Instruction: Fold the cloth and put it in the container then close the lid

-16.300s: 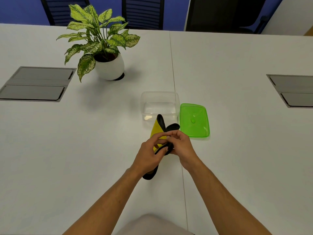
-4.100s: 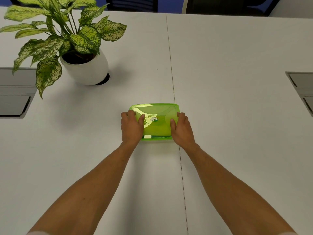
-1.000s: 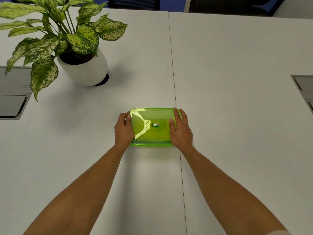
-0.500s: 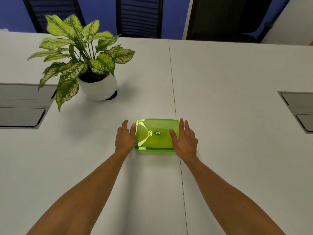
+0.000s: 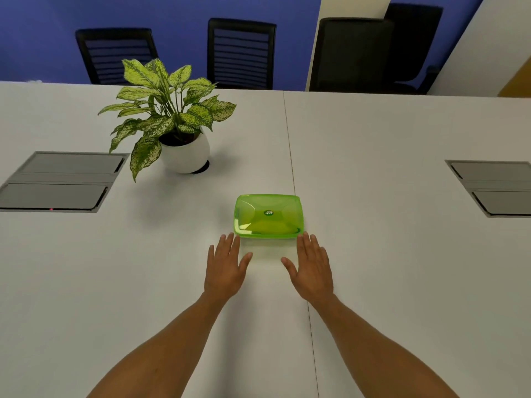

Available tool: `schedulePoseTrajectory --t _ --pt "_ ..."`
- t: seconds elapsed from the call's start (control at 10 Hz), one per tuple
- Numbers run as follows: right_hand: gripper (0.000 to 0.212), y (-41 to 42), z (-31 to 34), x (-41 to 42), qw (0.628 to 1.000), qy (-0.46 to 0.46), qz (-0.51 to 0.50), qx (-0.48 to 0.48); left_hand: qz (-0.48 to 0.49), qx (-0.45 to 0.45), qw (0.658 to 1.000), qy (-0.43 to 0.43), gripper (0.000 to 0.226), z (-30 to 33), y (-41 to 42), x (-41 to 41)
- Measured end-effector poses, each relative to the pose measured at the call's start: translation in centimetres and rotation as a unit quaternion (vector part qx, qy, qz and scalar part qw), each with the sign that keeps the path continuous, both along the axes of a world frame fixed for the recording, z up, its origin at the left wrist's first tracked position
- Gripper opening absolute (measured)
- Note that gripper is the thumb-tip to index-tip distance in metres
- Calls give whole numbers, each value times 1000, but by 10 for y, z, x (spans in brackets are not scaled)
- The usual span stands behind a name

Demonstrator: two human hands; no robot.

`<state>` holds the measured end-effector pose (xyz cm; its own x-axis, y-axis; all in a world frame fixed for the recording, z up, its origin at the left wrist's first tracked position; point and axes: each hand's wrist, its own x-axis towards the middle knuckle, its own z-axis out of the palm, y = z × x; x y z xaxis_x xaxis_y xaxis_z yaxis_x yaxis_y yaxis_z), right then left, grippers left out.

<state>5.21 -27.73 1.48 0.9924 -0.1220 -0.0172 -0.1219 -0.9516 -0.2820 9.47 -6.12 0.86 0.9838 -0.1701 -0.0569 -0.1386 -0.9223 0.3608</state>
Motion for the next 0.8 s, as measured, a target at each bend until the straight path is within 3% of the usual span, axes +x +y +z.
schedulePoseTrajectory --t 0.3,0.5,0.8 --pt "80 6 2 -46 1000 -5 -3 -25 -63 73 994 -50 80 9 5 -52" --pt "81 9 10 -56 999 -6 -21 -33 -59 67 996 -7 84 14 5 -72" --pt "84 9 73 -26 994 -101 2 -31 -58 67 993 -74 90 55 7 -45"
